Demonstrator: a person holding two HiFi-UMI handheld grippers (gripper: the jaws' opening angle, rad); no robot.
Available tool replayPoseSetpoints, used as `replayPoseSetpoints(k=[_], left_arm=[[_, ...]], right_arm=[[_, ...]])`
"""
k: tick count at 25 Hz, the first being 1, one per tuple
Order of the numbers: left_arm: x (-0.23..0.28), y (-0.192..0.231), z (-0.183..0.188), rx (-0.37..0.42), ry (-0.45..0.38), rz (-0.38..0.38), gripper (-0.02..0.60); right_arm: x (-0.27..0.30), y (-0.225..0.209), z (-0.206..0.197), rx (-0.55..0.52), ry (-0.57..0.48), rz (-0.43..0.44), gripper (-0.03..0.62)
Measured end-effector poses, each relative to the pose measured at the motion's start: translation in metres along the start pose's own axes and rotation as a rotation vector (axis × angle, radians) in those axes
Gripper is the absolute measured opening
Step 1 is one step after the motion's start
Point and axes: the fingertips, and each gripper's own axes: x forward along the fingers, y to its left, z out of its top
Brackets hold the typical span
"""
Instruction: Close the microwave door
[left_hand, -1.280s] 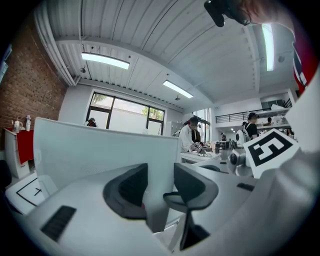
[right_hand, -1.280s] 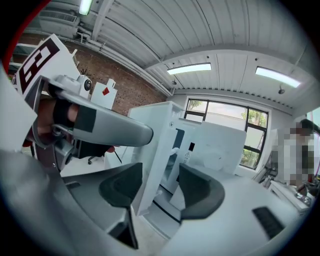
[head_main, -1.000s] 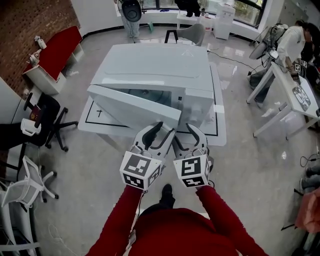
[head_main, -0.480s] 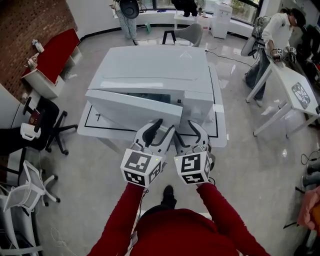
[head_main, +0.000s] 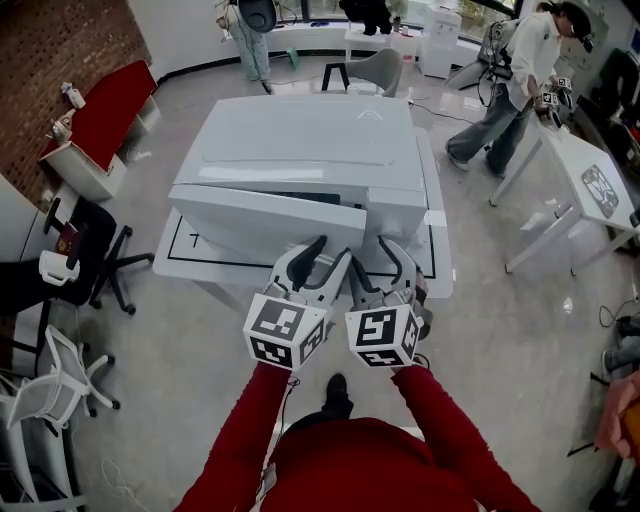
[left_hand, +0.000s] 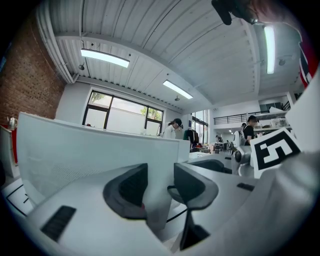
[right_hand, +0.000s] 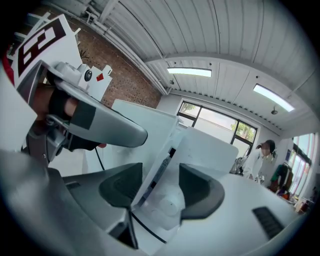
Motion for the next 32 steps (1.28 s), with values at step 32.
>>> replayPoseSetpoints(k=[32], left_arm=[[0.015,0.017,0.0,0.016,0.027,0.03,0.17]], right_arm=[[0.0,-0.006,0.008,-0.012,-0.027,-0.032,0.239]])
